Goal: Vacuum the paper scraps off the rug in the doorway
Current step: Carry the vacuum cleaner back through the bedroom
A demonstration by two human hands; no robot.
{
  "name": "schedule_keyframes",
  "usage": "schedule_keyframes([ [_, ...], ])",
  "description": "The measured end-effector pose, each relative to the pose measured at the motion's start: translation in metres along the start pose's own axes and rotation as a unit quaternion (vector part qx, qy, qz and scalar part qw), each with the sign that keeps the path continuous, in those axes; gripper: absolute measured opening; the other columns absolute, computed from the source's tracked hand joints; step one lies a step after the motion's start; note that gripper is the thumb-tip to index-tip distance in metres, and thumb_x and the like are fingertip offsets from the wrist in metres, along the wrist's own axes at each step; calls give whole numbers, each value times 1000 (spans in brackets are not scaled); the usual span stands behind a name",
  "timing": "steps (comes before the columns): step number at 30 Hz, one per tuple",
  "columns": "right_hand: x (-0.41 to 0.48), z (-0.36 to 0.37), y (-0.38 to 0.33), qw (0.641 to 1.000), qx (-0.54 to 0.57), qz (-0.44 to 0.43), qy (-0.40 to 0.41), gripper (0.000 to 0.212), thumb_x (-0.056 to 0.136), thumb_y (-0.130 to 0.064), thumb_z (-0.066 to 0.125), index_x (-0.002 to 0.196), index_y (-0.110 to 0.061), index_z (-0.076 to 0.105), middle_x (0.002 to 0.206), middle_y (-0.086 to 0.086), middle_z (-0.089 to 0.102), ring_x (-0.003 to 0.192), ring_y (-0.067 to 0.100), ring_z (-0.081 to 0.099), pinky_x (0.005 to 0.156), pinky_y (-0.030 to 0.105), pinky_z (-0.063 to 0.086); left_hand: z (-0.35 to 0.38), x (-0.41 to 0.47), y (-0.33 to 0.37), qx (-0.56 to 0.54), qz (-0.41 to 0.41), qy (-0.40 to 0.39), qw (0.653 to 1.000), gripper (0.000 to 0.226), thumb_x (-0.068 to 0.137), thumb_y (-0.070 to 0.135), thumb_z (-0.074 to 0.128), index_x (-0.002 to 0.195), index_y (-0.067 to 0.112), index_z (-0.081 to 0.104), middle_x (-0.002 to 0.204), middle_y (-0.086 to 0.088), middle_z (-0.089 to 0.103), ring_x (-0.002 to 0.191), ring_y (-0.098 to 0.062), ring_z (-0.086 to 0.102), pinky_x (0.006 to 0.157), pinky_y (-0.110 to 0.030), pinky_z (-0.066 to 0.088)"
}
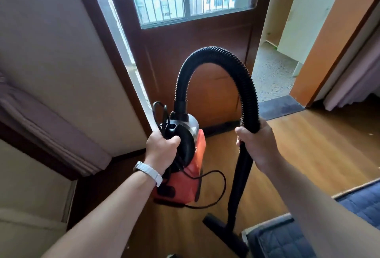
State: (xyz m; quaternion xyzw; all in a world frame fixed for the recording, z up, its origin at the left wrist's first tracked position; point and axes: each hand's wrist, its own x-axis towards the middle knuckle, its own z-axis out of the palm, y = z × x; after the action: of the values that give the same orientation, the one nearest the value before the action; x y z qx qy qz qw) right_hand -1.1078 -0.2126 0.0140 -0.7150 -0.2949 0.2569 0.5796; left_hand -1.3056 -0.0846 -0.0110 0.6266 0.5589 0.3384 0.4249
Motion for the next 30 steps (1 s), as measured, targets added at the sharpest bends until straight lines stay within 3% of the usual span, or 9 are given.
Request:
schedule_keyframes([
  [5, 70, -5, 6, 998, -30, 10, 59, 16, 72, -10, 64, 67, -19, 52, 55, 2, 57, 59, 34, 61, 63, 53, 55, 41, 77, 16, 20, 6, -48, 999, 8, 71, 15, 61, 66, 17, 55, 58, 4, 58, 55, -19, 56, 53, -31, 45],
  [13, 181, 13, 20, 984, -77, 29, 156, 29, 82, -1, 66, 74, -20, 46, 65, 6, 50, 58, 26, 56, 60, 38, 49, 120, 213, 33, -1, 15, -161, 987, 8, 71, 15, 61, 72, 22, 57, 66, 6, 63, 61, -16, 60, 56, -29, 46],
  [19, 252, 15, 15, 959, -147, 70, 234, 26, 80, -3, 67, 73, -16, 46, 60, -1, 50, 58, 26, 57, 61, 39, 50, 174, 302, 64, 4, 40, -235, 971, 16, 73, 13, 61, 84, 24, 65, 80, 5, 69, 76, -16, 66, 66, -30, 54],
  [24, 279, 4, 11, 942, -148, 83, 291, 18, 80, -6, 68, 86, -4, 52, 70, 10, 56, 74, 43, 61, 64, 43, 51, 213, 335, 87, 24, 75, -275, 958, 13, 76, 12, 61, 84, 22, 62, 77, 8, 66, 77, -15, 65, 72, -35, 55],
  [27, 294, -10, 11, 934, -149, 88, 314, 19, 78, -10, 69, 88, -7, 53, 79, 18, 59, 78, 43, 61, 64, 42, 51, 245, 350, 103, 28, 68, -292, 954, 12, 76, 13, 62, 81, 23, 61, 79, 5, 68, 76, -17, 65, 74, -38, 57],
  [30, 308, -27, 16, 923, -139, 91, 347, 18, 78, -10, 69, 87, -13, 53, 76, 10, 57, 76, 41, 62, 65, 45, 54, 281, 353, 116, 29, 68, -324, 943, 12, 75, 16, 62, 84, 23, 64, 81, 3, 70, 77, -19, 68, 75, -41, 59],
])
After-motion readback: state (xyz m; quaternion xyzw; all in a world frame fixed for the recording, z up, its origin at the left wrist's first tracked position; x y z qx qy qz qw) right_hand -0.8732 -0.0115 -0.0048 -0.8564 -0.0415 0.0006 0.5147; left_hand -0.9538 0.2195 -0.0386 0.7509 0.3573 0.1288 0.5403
